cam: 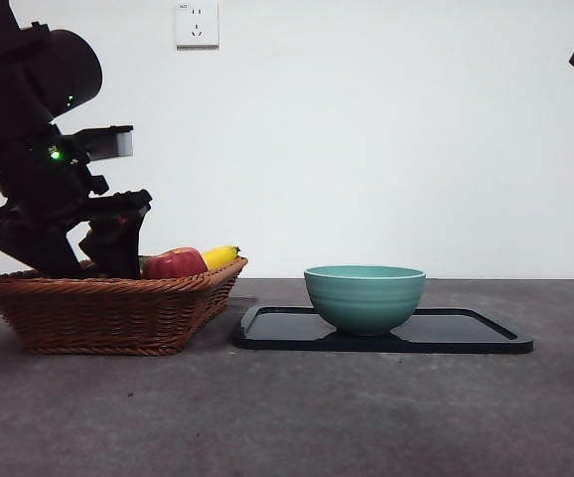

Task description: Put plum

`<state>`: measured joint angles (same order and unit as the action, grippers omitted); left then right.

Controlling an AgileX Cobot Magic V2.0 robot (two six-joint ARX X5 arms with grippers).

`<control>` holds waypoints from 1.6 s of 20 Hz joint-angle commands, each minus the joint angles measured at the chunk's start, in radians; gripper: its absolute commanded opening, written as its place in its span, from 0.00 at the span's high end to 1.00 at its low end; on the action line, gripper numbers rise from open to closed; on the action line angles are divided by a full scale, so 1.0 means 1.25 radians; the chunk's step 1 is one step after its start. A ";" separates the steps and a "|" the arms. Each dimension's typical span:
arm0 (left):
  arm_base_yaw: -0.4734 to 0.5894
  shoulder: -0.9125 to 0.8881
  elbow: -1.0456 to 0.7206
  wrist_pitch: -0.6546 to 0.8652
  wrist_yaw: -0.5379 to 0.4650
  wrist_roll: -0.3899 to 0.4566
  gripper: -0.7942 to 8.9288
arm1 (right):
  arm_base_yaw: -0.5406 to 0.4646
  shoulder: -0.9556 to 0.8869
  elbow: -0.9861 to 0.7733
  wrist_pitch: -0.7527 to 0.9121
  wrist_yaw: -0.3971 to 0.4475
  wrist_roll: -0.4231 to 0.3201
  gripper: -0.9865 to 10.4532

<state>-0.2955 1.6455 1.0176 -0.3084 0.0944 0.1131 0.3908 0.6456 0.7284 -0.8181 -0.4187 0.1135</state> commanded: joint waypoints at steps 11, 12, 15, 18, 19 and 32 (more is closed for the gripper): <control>-0.019 -0.367 0.008 -0.102 0.253 -0.128 0.53 | 0.003 0.004 0.006 0.009 0.003 0.008 0.71; -0.025 -0.410 0.008 -0.135 0.274 -0.127 0.53 | 0.003 0.004 0.006 0.009 0.003 0.008 0.71; -0.042 -0.506 0.008 -0.248 0.291 -0.122 0.53 | 0.003 0.004 0.006 0.009 0.003 0.008 0.71; -0.053 -0.562 0.008 -0.354 0.323 -0.110 0.53 | 0.003 0.004 0.006 0.009 0.003 0.008 0.71; -0.056 -0.575 0.008 -0.388 0.345 -0.101 0.53 | 0.003 0.004 0.006 0.009 0.003 0.008 0.71; -0.074 -0.584 0.008 -0.471 0.353 -0.076 0.53 | 0.003 0.004 0.006 0.008 0.003 0.016 0.71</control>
<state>-0.3828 0.9077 1.0172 -0.9077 0.5301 0.0086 0.3908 0.6456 0.7284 -0.8181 -0.4160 0.1184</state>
